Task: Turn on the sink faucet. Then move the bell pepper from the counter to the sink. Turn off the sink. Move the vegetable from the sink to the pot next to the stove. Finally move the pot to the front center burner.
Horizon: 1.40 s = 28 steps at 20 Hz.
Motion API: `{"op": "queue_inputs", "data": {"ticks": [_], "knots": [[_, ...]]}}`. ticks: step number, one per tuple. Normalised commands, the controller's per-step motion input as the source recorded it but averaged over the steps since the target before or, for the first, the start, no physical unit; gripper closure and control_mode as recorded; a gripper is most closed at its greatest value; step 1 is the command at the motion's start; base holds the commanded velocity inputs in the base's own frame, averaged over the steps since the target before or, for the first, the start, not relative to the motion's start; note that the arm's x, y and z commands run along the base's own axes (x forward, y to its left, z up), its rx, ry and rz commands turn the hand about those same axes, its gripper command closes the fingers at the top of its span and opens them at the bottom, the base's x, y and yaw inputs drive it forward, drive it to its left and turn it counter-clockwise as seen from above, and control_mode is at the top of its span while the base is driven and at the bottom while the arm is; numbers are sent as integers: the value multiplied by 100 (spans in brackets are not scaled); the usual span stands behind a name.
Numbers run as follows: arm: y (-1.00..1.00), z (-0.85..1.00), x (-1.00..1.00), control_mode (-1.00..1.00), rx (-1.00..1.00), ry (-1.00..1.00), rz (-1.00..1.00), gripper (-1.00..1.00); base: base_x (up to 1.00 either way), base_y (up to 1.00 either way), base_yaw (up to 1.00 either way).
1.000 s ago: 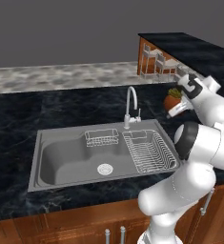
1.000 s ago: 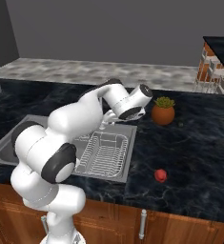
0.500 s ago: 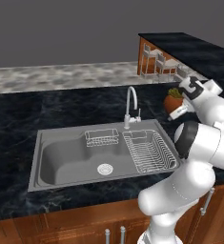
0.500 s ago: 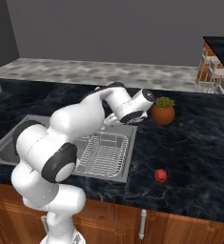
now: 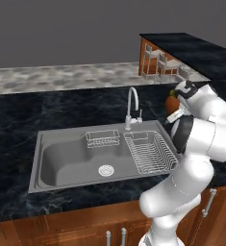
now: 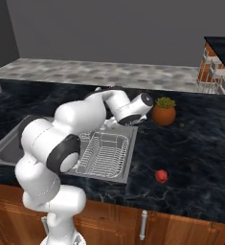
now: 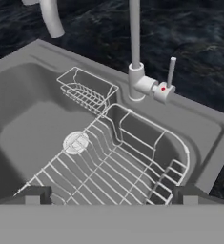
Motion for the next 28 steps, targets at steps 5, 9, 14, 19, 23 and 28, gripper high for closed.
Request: {"op": "queue_inputs", "data": {"ticks": [5,9,14,19,23,28], "knots": [[2,-6,44,-100,1,-2,10,-100,0,0,0],[7,-1,64,-100,4,0,13,-100,0,0,0],[9,-7,55,-100,6,-4,21,-100,0,0,0],[2,-7,44,-100,5,-12,28,-100,0,0,0],[-1,-12,33,-100,1,-9,26,-100,0,0,0],[1,-26,37,-100,0,-7,12,-100,0,0,0]]}}
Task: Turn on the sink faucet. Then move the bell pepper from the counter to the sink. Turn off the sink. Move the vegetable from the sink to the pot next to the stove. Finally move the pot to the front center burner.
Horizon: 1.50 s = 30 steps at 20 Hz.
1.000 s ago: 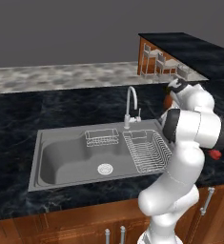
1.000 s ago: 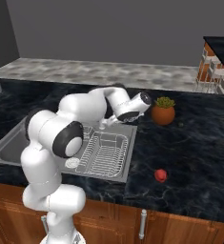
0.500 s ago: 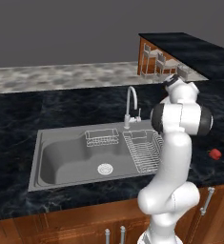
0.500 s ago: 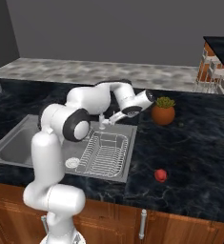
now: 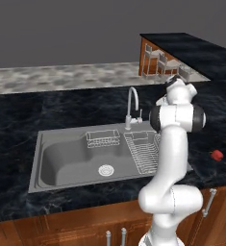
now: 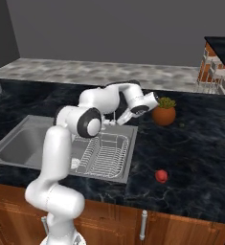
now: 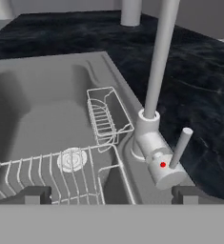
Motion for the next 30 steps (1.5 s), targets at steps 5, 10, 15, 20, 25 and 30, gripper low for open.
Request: {"op": "queue_inputs", "data": {"ticks": [5,10,15,20,25,30], "knots": [[10,-22,27,-100,0,-7,1,-100,0,0,0],[23,-11,32,-100,0,-1,-1,-100,0,0,0],[25,-2,24,-100,0,0,-2,-100,0,0,0],[0,-2,15,-100,0,0,0,-100,0,0,0],[0,-5,18,-100,0,0,0,-100,0,0,0],[0,-4,17,-100,0,1,0,-100,0,0,0]]}}
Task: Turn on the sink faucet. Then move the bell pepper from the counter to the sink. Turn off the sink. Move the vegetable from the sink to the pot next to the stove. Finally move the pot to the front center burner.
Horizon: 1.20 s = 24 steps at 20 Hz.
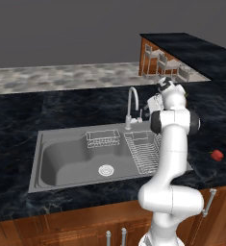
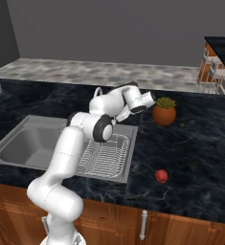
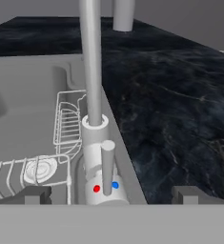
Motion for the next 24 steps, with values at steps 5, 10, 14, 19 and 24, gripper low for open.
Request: {"op": "queue_inputs", "data": {"ticks": [5,10,14,19,24], "knots": [[0,-5,12,-100,0,3,0,-100,0,0,0],[15,0,0,-100,0,2,0,-100,0,0,0],[29,-1,0,-100,0,1,0,-100,0,0,0],[31,-6,0,-100,0,3,0,-100,0,0,0],[32,-13,0,-100,-1,4,0,-100,0,0,0]]}}
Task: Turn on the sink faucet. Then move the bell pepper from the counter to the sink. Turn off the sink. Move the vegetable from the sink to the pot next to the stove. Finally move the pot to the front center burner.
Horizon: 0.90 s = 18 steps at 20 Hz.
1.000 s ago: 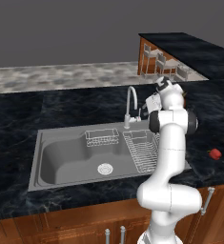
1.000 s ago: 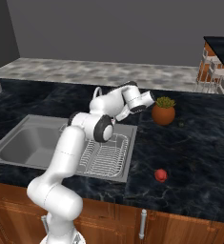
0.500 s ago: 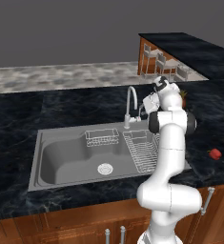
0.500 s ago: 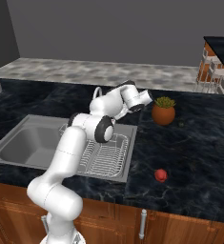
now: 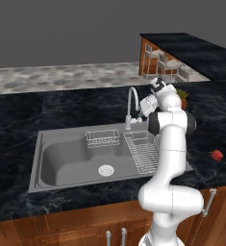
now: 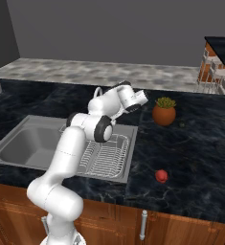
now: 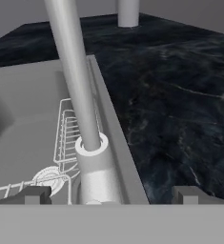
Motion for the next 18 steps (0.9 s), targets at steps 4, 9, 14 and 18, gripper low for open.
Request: {"op": "queue_inputs", "data": {"ticks": [4,9,14,18], "knots": [[33,-20,0,-100,0,1,0,100,0,0,0],[11,-6,0,-100,0,0,0,100,0,0,0],[2,0,-4,-100,0,-5,-4,100,0,0,0],[0,-6,-14,-100,0,-15,-26,100,0,0,0]]}}
